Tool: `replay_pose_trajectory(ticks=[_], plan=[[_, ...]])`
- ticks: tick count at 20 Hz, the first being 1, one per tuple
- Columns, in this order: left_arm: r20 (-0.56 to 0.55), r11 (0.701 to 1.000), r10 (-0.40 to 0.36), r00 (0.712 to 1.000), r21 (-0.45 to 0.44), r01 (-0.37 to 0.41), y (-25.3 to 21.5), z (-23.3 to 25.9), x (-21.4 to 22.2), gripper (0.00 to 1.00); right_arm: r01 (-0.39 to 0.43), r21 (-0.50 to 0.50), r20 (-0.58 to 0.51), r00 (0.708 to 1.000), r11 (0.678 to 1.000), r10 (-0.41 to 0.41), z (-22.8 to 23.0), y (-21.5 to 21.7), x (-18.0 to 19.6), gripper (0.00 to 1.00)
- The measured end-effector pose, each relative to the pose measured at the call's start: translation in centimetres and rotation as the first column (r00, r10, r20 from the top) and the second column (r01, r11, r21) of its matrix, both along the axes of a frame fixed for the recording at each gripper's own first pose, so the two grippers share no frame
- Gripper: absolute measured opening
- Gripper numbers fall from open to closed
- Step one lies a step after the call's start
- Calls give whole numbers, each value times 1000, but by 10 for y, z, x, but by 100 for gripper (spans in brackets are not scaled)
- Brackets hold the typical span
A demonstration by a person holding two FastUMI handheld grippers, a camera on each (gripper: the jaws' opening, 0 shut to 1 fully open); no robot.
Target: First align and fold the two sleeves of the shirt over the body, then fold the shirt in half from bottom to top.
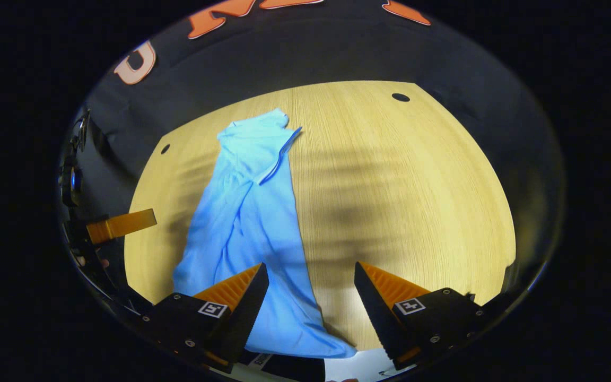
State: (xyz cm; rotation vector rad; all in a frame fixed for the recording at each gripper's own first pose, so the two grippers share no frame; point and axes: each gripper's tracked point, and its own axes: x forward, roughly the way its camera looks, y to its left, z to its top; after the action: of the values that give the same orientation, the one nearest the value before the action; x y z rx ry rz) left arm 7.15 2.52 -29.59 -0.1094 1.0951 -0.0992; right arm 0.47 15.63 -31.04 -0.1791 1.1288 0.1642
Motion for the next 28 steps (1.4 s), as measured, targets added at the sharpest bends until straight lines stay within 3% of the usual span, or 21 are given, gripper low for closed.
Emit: replay_pose_trajectory(ticks=[9,13,16,17,18,20,28], plan=[[-138,999,10,990,53,-2,27,-59,-79,100,-34,-153,-123,992,988,15,-44,-23,-99,99],[-221,990,-36,975,122,64,31,-80,-90,100,-38,-232,-167,986,972,-1,-59,-42,-127,99],[-251,990,-42,967,123,75,20,-89,-76,100,-35,-259,-197,980,965,-18,-69,-50,-137,99],[-262,990,-38,964,124,72,19,-109,-106,100,-43,-271,-205,979,962,-14,-71,-52,-140,99],[-273,990,-32,961,125,68,20,-99,-112,100,-51,-280,-214,977,959,-11,-75,-53,-140,99],[-277,984,-30,960,162,77,23,-101,-96,100,-63,-287,-225,974,956,-3,-78,-50,-142,99],[-277,978,-49,960,182,102,20,-104,-92,100,-50,-235,-240,971,971,-8,-84,-46,-142,98]])
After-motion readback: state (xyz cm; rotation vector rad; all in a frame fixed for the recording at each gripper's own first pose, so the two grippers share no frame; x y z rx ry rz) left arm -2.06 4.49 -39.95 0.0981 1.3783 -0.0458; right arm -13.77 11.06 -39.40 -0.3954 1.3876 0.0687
